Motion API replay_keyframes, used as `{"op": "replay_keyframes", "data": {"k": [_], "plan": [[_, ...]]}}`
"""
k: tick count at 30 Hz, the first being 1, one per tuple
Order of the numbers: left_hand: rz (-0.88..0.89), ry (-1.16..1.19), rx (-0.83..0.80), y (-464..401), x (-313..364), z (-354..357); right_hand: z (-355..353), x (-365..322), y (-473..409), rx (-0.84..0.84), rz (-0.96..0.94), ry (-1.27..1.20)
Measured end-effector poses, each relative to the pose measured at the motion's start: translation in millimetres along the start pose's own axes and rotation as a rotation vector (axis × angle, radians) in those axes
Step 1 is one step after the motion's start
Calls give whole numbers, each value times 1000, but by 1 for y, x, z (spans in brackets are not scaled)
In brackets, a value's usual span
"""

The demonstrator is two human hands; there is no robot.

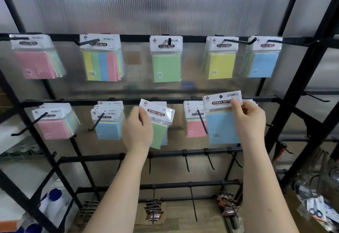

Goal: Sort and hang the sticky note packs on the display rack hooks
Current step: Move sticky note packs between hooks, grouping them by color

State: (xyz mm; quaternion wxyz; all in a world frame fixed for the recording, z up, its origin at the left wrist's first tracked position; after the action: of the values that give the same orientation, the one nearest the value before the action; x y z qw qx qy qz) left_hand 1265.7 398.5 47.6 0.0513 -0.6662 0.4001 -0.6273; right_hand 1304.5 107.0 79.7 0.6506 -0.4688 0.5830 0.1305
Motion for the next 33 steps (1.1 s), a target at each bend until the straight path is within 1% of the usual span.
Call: {"op": "replay_keyframes", "data": {"k": [3,6,9,11,15,21,24,27,30,33], "plan": [[104,37,-163,-15,14,13,-7,0,-3,103,-6,-43],[197,16,-307,-24,28,24,-21,0,-2,263,-38,-51],[248,19,-357,-29,36,33,-36,-1,2,401,-38,-77],[278,13,-380,-29,41,40,-44,-2,5,463,-33,-109],[287,58,-426,-23,49,58,-55,-1,5,504,-36,-147],[299,124,-443,-6,75,79,-78,7,-15,508,-11,-249],[301,144,-395,1,87,91,-93,13,-33,532,-16,-296],[251,167,-328,12,98,104,-108,21,-56,535,-40,-316],[177,140,-271,30,107,119,-123,21,-84,488,-88,-324],[115,100,-205,48,116,128,-134,19,-110,406,-147,-348]]}}
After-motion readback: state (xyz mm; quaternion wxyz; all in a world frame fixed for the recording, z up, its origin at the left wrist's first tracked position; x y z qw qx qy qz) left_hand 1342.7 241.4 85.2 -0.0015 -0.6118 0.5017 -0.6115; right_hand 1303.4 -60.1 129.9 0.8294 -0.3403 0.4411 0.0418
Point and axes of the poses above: each hand's wrist, its own y-axis away from the middle knuckle, its own z-axis out of the palm, x = y × z, the point moved 7 cm from there along -y, towards the middle knuckle, and after that the axes turned 12 degrees about x, right-handed, at the moved point
